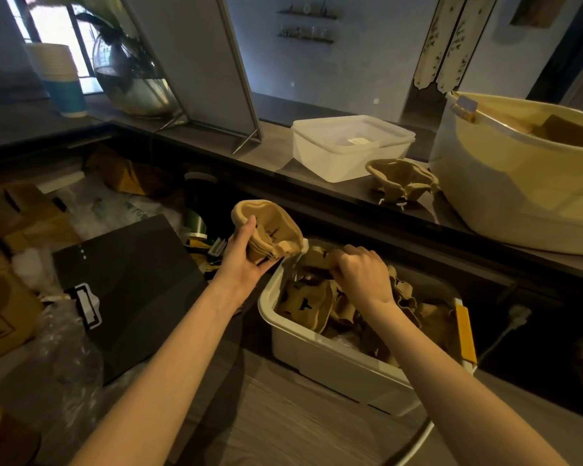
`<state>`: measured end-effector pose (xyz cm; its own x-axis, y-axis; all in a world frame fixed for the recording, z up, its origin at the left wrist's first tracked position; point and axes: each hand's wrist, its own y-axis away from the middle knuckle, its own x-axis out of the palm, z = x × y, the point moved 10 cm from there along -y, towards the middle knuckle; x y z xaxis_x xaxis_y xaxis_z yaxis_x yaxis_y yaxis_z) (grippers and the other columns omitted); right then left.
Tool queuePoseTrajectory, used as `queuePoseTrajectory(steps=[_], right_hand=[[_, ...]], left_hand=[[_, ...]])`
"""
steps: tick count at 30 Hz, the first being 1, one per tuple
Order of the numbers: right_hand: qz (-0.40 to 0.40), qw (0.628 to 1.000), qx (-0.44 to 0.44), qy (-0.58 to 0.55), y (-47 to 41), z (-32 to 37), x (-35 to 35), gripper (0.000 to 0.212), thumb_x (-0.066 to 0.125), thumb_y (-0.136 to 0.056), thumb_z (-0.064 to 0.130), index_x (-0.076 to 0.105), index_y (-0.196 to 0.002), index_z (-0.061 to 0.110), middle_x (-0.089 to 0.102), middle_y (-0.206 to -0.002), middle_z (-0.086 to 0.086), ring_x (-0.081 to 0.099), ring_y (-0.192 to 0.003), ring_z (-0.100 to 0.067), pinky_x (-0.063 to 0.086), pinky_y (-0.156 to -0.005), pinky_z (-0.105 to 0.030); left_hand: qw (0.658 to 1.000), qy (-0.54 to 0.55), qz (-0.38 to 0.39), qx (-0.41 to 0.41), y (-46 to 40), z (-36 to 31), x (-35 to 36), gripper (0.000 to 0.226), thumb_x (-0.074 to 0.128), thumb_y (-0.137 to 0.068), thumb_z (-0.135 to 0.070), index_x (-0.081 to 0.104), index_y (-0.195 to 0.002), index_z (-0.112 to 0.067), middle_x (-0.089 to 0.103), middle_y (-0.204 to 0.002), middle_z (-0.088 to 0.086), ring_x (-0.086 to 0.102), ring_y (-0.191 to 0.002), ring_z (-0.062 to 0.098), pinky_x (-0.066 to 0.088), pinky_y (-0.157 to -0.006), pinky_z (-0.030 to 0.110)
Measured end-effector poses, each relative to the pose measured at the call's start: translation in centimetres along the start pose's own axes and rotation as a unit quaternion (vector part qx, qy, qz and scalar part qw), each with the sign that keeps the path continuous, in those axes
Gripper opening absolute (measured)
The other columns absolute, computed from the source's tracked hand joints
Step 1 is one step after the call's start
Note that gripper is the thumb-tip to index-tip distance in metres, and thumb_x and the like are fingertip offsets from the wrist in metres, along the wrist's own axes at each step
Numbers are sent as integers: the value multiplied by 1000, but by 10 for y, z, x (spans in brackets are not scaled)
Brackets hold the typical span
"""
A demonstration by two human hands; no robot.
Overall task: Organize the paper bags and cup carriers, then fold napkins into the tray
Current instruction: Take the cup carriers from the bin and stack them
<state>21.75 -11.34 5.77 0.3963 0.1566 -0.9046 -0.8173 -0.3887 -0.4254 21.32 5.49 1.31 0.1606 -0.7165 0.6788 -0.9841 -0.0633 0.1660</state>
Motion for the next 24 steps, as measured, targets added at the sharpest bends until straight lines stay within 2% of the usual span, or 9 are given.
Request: queuePoseTrajectory(steps=[2,6,11,13,18,21,23,24], right_hand=[[-39,998,35,-47,2,-10,-17,13,62,-88,23,66,-98,15,63,-93,-1,61,-84,-17,46,-73,-28],[-94,978,99,-160,9,-28,-52,9,64,-86,22,64,-92,14,59,-90,4,55,-79,-9,47,-69,-23],[-146,920,172,-321,15,-44,-87,8,63,-88,21,59,-95,21,57,-85,12,55,-78,0,44,-66,-12],[-153,894,192,-375,15,-45,-93,9,62,-89,23,60,-98,21,58,-83,13,57,-78,1,45,-65,-10],[-91,829,233,-500,8,-39,-74,18,58,-91,26,65,-103,14,65,-87,6,60,-82,-4,46,-69,-15],[-44,783,266,-561,8,-34,-58,16,56,-92,25,68,-99,16,64,-85,8,56,-81,-2,40,-69,-17],[-15,773,279,-569,9,-30,-49,18,56,-93,24,67,-103,16,62,-86,9,55,-84,-3,39,-69,-18],[-3,775,282,-566,9,-28,-47,20,56,-93,24,67,-107,15,62,-87,9,55,-87,-4,40,-70,-18]], left_hand=[[1000,0,-11,6,-2,-1,-3,57,55,-86,-37,38,-138,-24,48,-134,11,49,-121,27,50,-80,36],[999,3,-43,23,-5,-2,-7,56,55,-89,-36,35,-141,-26,48,-135,9,48,-122,26,51,-75,34],[998,-19,-54,32,-3,2,1,60,58,-87,-35,33,-141,-28,47,-135,10,48,-123,27,44,-93,42],[998,-27,-48,36,-1,3,7,60,57,-87,-34,31,-141,-31,48,-134,10,48,-122,28,43,-96,44],[999,-23,24,17,10,5,32,53,50,-92,-35,30,-141,-32,49,-130,10,55,-110,26,49,-76,37],[996,-44,76,-1,15,8,45,61,48,-85,-45,31,-142,-29,50,-132,11,54,-113,26,51,-78,37],[993,-56,102,-17,19,10,50,65,46,-81,-52,36,-140,-26,50,-134,11,53,-117,27,51,-81,36],[992,-63,108,-21,22,11,50,60,42,-84,-53,40,-137,-25,52,-131,11,53,-117,27,50,-83,36]])
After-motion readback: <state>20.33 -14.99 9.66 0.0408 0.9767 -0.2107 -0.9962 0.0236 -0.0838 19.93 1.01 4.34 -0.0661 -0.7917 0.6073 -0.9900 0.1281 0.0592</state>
